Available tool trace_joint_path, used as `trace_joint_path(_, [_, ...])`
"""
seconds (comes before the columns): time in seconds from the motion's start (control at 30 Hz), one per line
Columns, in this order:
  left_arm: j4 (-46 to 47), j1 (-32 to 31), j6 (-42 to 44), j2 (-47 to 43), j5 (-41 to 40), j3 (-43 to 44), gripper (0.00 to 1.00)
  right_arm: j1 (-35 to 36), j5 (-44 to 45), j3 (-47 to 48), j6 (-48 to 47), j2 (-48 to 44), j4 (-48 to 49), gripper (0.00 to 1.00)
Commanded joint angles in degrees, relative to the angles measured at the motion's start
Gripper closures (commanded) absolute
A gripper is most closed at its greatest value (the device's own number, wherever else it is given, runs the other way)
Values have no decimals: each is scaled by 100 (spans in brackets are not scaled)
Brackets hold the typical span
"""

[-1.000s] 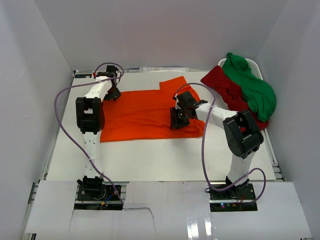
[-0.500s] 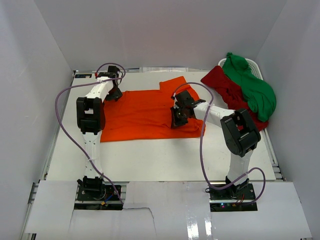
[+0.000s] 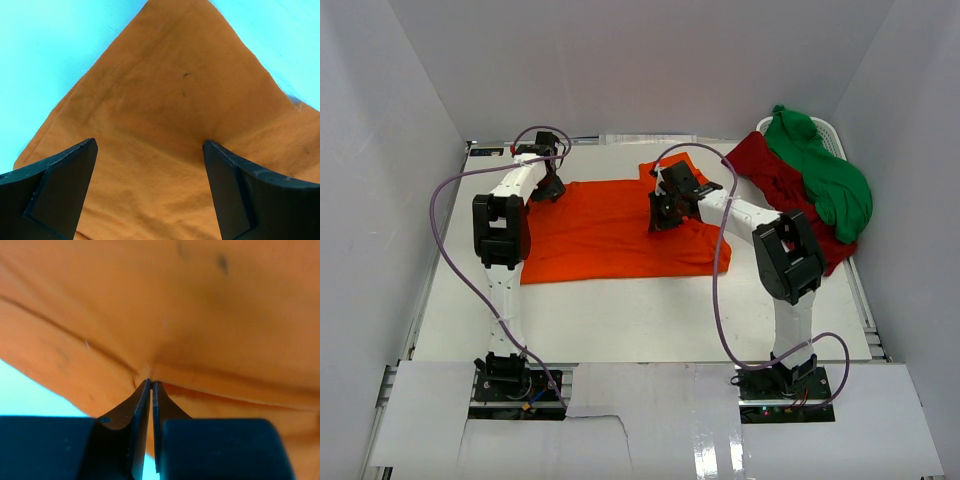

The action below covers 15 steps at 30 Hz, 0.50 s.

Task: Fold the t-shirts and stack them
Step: Fold the flattened tshirt in 1/3 of the way

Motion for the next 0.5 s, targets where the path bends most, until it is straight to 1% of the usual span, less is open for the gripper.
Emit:
trace_joint_path(0.0, [72, -37, 63, -562, 35, -82, 2, -7, 183, 434, -273, 208, 707, 79])
trace_joint_path(0.03, [81, -46, 63, -571, 44, -91, 2, 1, 332, 295, -230, 165, 1162, 55])
trace_joint_path(0.07, [90, -55, 63, -580, 44, -126, 2, 10, 499, 85, -221, 60, 1471, 37])
trace_joint_path(0.1, [107, -55, 80, -615, 44, -135, 2, 45, 919, -187, -221, -280, 1822, 3])
trace_joint_path(0.13, [116, -72, 89, -624, 44, -143, 2, 63, 1140, -668, -282, -466, 2417, 10])
trace_joint_path(0.17, [134, -81, 98, -641, 27, -187, 2, 89, 1360, -882, -369, -842, 2641, 10])
trace_joint_path(0.23, [169, -90, 124, -685, 62, -223, 2, 107, 1380, -1234, -562, -1135, 3027, 10])
trace_joint_path(0.27, [178, -90, 124, -685, 71, -223, 2, 107, 1380, -1462, -581, -1354, 3056, 10])
trace_joint_path(0.47, [195, -143, 160, -773, 88, -231, 2, 107, 1318, -1754, -651, -1794, 2547, 10])
